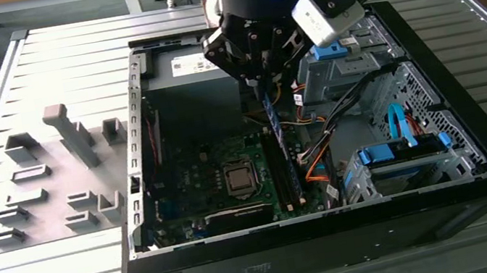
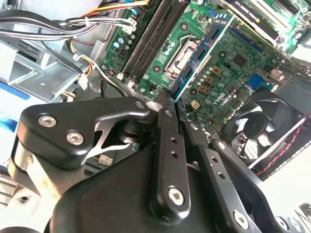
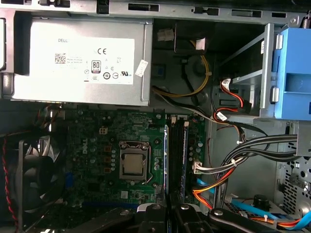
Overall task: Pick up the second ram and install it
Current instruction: 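Insert the second ram into the second slot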
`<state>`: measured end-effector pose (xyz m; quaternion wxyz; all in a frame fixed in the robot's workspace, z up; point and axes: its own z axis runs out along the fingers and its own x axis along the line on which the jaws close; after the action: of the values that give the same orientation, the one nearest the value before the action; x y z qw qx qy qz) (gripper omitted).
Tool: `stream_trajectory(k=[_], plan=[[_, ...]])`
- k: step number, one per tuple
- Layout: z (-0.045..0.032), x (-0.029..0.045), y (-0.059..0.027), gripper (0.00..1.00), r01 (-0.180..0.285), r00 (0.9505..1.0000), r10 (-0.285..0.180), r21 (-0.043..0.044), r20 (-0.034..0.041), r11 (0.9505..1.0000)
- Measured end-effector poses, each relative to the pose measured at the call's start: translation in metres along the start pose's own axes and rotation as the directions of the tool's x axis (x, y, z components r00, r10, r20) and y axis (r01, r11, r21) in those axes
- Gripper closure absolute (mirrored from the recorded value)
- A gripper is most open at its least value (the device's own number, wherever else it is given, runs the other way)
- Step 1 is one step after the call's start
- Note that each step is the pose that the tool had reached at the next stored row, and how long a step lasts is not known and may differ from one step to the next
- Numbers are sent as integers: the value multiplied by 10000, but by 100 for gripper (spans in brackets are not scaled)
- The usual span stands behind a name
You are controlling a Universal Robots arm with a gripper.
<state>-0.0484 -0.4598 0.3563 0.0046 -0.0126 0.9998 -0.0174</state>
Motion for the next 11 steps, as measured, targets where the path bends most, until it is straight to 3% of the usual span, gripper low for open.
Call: stream_trajectory(k=[5, 11], plan=[[9, -1, 0, 86, 2, 10000, -2, 32, 0, 10000], [113, -47, 3, 86, -85, 10000, 85, 40, -3, 10000]])
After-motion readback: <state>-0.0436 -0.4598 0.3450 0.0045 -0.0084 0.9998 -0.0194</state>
